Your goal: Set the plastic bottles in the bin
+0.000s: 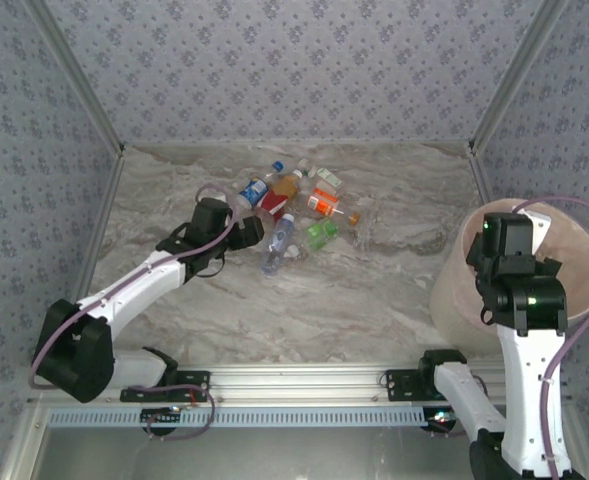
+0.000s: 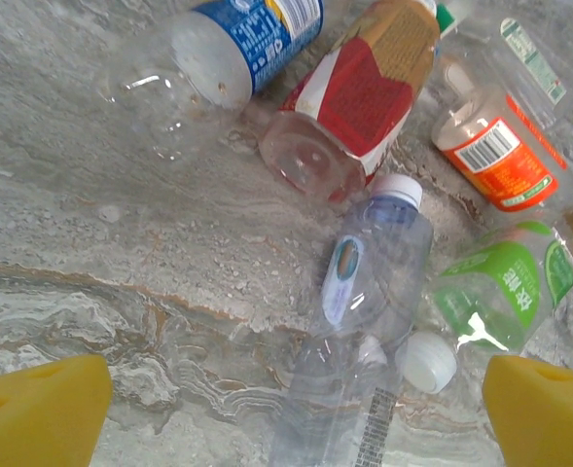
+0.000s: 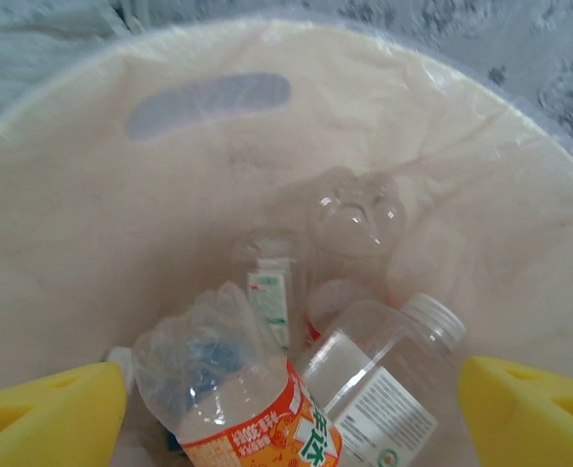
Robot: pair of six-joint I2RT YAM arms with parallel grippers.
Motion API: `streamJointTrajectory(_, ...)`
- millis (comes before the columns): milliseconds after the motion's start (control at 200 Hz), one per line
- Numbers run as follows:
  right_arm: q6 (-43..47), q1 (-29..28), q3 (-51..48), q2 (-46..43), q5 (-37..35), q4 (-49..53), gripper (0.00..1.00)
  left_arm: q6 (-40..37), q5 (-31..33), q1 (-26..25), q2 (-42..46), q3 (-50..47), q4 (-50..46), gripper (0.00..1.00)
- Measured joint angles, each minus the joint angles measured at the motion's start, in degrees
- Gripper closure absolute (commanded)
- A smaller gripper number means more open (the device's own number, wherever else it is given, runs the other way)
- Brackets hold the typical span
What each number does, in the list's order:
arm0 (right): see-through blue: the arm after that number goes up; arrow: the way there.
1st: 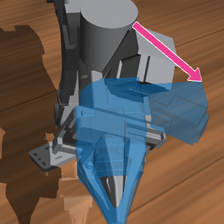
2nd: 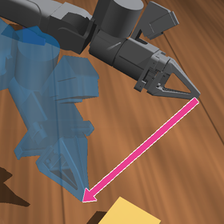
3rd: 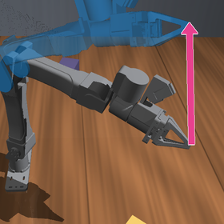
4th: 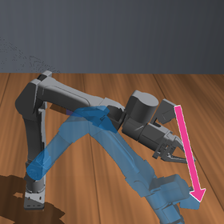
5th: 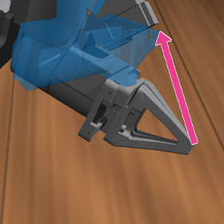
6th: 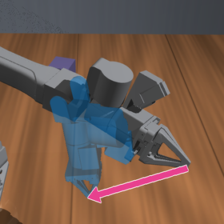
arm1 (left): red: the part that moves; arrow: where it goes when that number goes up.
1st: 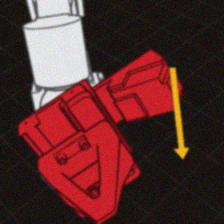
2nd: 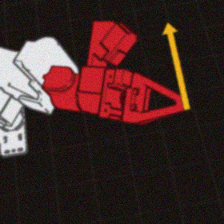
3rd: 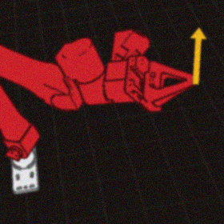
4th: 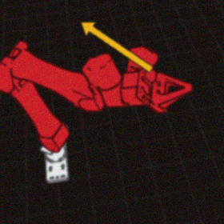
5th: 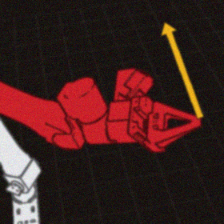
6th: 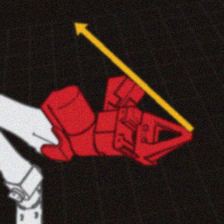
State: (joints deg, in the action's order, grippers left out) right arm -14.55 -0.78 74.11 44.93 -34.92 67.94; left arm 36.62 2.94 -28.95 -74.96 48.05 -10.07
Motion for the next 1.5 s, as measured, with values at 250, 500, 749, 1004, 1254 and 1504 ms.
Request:
streamJointTrajectory(250,0.6,0.0,-0.5,-3.9,5.7,-7.8,0.00,-4.0,-5.0,0.2,-4.0,0.5,-1.6,0.02)
streamJointTrajectory(500,0.4,0.0,-3.5,-10.0,13.1,-16.5,0.00,-10.2,-6.5,-3.1,-7.8,3.1,-3.6,0.02)
streamJointTrajectory(749,0.4,0.0,-8.8,-14.8,27.8,-26.0,0.00,-14.7,-0.5,-9.1,-14.9,8.7,-7.4,0.03)
streamJointTrajectory(1004,0.4,0.0,-10.6,-14.9,40.3,-32.4,0.00,-16.6,1.4,-10.5,-19.1,9.2,-8.3,0.06)
streamJointTrajectory(1254,0.4,0.0,-11.4,-15.0,42.4,-34.4,0.00,-18.6,1.5,-10.6,-23.3,10.3,-8.6,0.13)
streamJointTrajectory(1504,0.4,0.0,-12.5,-15.3,42.5,-35.5,0.00,-19.0,4.5,-11.7,-25.2,10.3,-7.9,0.20)
